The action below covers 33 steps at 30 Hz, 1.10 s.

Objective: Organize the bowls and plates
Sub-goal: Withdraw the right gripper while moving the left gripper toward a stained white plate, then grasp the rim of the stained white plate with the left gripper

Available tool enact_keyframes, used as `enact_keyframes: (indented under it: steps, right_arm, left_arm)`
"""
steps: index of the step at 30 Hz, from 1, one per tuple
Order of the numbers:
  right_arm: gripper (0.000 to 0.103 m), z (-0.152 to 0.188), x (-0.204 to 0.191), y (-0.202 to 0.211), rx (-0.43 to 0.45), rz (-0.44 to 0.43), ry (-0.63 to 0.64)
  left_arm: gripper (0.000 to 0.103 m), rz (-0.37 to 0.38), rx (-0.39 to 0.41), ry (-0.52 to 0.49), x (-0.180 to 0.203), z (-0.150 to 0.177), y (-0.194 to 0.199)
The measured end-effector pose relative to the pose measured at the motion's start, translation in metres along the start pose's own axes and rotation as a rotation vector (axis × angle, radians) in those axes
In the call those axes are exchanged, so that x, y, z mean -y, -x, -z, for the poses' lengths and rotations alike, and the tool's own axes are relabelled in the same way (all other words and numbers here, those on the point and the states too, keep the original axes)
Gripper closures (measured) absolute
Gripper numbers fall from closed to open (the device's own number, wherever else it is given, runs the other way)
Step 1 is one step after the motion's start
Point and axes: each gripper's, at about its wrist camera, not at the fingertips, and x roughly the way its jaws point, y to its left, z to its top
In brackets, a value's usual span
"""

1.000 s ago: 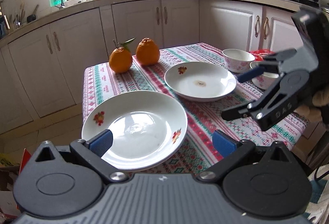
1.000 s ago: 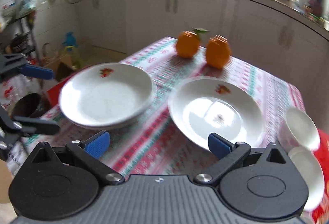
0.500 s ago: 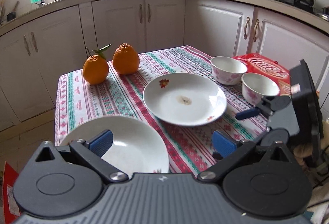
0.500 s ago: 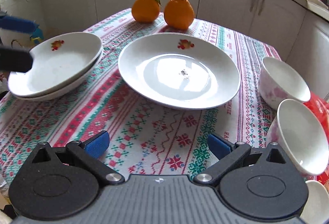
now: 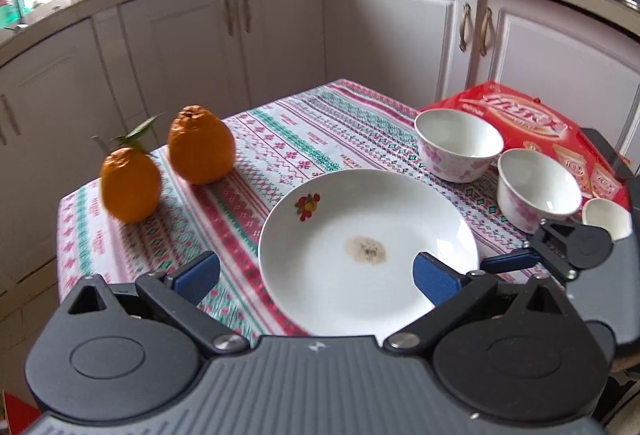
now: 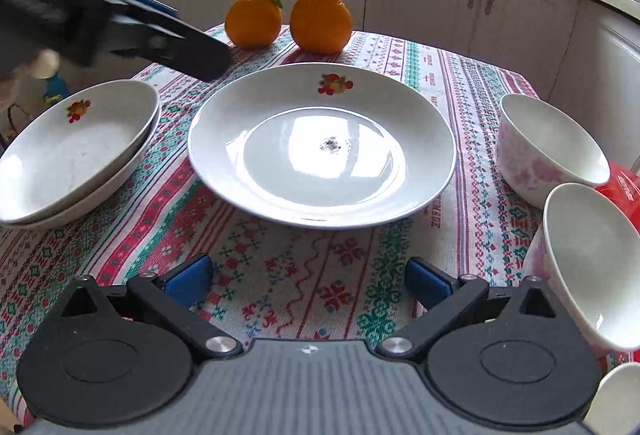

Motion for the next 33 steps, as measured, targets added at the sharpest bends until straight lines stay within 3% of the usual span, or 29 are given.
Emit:
enact_keyframes:
  steps: [17, 20, 22, 33]
  right_arm:
    - [0.000, -0.014, 0.007, -0.016, 0.000, 0.012, -0.014]
    - [0.003, -0.015, 0.009, -0.017, 0.013, 0.009, -0.012]
    - [0.006, -0.016, 0.010, -0.018, 0.023, 0.012, -0.010]
    - [0.008, -0.017, 0.013, -0.022, 0.032, -0.018, 0.015]
  left_arm:
    - [0.004, 0.123, -0.205, -0.041, -0.022, -0.035, -0.097]
    - [0.011, 0.153, -0.234, -0.045, -0.024, -0.040, -0.107]
    - [0.023, 0.176, -0.261, -0.047, -0.026, -0.043, -0.114]
    - [0.032, 0.248, -0.359, -0.099, -0.028, -0.056, -0.136]
